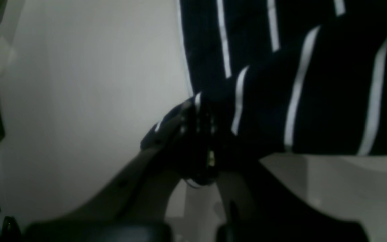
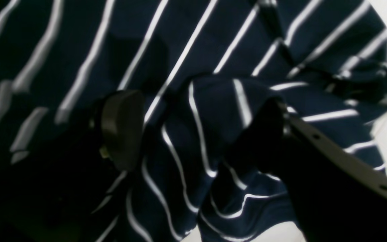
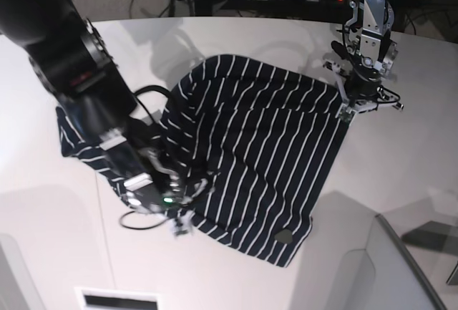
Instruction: Layout the t-shirt on the table in an organized manner, then fold the t-shirt properly
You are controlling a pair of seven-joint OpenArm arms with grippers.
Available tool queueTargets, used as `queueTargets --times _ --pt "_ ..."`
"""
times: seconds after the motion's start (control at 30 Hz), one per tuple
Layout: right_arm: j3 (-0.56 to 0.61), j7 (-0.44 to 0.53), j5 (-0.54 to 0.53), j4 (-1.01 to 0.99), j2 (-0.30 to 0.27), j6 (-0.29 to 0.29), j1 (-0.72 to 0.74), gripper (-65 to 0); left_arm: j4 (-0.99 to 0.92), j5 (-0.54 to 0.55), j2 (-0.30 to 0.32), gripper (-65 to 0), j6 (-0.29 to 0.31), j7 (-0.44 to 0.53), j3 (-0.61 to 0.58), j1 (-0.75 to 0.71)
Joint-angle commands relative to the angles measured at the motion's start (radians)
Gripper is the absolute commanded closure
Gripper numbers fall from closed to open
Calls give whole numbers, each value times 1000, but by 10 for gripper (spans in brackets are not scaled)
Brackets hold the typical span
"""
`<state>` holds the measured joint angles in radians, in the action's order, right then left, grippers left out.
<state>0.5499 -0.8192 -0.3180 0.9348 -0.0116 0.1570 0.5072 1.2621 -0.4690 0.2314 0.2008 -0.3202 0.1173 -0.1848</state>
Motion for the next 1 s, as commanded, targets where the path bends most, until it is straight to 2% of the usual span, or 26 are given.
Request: queueTargets --times 0.0,0.07,0.17,0.33,0.43,0.6,0.73,0.9,0.97 --pt "-69 -15 9 140 -55 10 -40 -453 -3 -1 7 0 16 -40 2 -8" --pt "-233 -18 9 432 -92 8 -218 -449 -3 -1 12 0 16 -40 3 -8" --pt "-431 -30 -10 697 -77 -1 -425 -449 -2 0 26 0 16 -40 3 -8" --pt "-586 -35 -200 772 -63 -145 -608 -446 -2 0 27 0 16 -40 3 -2" --pt "-589 -29 -274 718 -69 -164 -618 -446 -2 0 27 0 16 -40 3 -2" --pt "-592 -27 -280 565 -64 -202 -557 -446 -3 0 36 0 16 -40 3 -2" --pt "-592 -27 -280 514 -61 -245 -532 -446 -3 0 41 0 16 -40 3 -8" --pt "-595 -25 -280 451 -32 -250 -486 -446 -3 0 43 0 16 -40 3 -8" --pt "-595 -25 -280 421 -27 -251 -465 -411 -3 0 43 0 16 -40 3 -8"
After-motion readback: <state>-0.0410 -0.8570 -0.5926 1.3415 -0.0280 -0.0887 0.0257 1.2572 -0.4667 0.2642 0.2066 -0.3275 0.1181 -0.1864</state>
